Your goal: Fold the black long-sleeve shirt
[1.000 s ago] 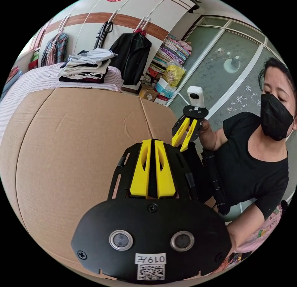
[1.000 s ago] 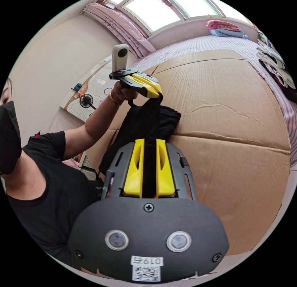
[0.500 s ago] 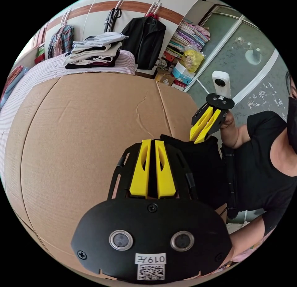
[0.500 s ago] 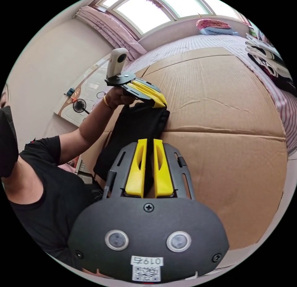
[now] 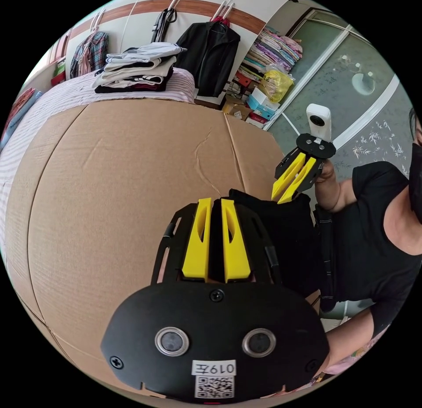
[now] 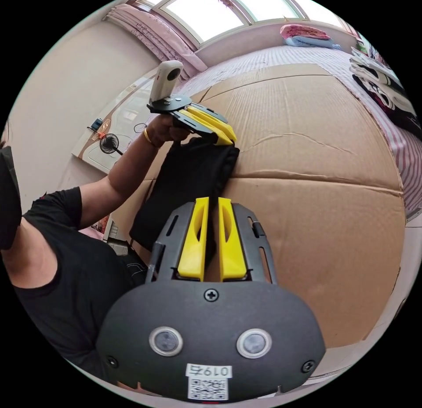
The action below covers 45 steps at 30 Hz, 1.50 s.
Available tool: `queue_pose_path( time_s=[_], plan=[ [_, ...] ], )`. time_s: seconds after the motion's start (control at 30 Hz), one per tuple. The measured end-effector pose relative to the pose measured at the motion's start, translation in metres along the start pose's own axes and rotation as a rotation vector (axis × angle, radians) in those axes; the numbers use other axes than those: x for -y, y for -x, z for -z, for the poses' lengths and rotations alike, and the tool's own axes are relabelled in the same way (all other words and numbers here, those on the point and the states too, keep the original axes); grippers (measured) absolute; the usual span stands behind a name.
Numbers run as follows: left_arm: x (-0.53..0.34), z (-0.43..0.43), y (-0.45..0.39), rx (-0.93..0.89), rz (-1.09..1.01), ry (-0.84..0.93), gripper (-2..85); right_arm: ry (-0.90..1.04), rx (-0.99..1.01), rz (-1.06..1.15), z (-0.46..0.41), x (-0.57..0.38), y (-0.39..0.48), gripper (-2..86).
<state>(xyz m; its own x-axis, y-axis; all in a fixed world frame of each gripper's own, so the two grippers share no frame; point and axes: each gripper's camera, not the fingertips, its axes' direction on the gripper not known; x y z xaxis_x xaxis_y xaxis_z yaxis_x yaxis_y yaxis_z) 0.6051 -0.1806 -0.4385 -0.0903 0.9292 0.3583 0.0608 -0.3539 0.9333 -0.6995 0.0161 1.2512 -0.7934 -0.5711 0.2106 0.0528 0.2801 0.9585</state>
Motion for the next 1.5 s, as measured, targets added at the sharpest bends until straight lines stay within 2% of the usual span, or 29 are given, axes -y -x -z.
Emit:
queue_pose_path(
  time_s=[0.23,0.37,0.5,0.6,0.67,0.8,0.87,1.07,1.2,1.5],
  plan=[
    [-0.007,0.013,-0.015,0.029,0.029,-0.036,0.9,-0.097,-0.01,0.002,0.029,-0.011,0.006,3.2],
    [-0.011,0.023,-0.021,0.042,0.074,-0.079,0.8,-0.038,0.037,0.024,0.017,-0.011,0.014,4.4],
    [-0.019,0.035,-0.035,0.078,0.108,-0.123,0.9,-0.003,-0.01,0.008,0.01,-0.018,0.013,5.2],
    [-0.033,0.047,-0.064,0.099,0.115,-0.161,1.1,-0.09,0.037,-0.011,0.029,-0.023,0.001,4.9],
    [-0.042,0.05,-0.112,0.103,0.023,-0.184,1.2,-0.134,0.068,-0.074,0.037,-0.013,-0.028,4.6],
    [-0.048,0.039,-0.191,0.076,-0.112,-0.233,1.1,-0.135,0.143,-0.092,0.035,0.021,-0.062,5.2],
    [-0.047,0.027,-0.224,0.057,-0.124,-0.245,0.9,-0.066,0.15,-0.1,0.02,0.046,-0.072,5.8],
    [-0.04,-0.003,-0.255,0.067,-0.123,-0.151,0.8,0.037,0.221,-0.095,-0.011,0.072,-0.079,4.8],
    [-0.038,-0.018,-0.264,0.084,-0.129,-0.054,0.8,0.025,0.259,-0.07,-0.01,0.074,-0.079,1.1],
    [-0.042,-0.017,-0.28,0.143,-0.137,0.026,1.0,0.038,0.214,-0.052,-0.01,0.071,-0.068,2.2]
  ],
)
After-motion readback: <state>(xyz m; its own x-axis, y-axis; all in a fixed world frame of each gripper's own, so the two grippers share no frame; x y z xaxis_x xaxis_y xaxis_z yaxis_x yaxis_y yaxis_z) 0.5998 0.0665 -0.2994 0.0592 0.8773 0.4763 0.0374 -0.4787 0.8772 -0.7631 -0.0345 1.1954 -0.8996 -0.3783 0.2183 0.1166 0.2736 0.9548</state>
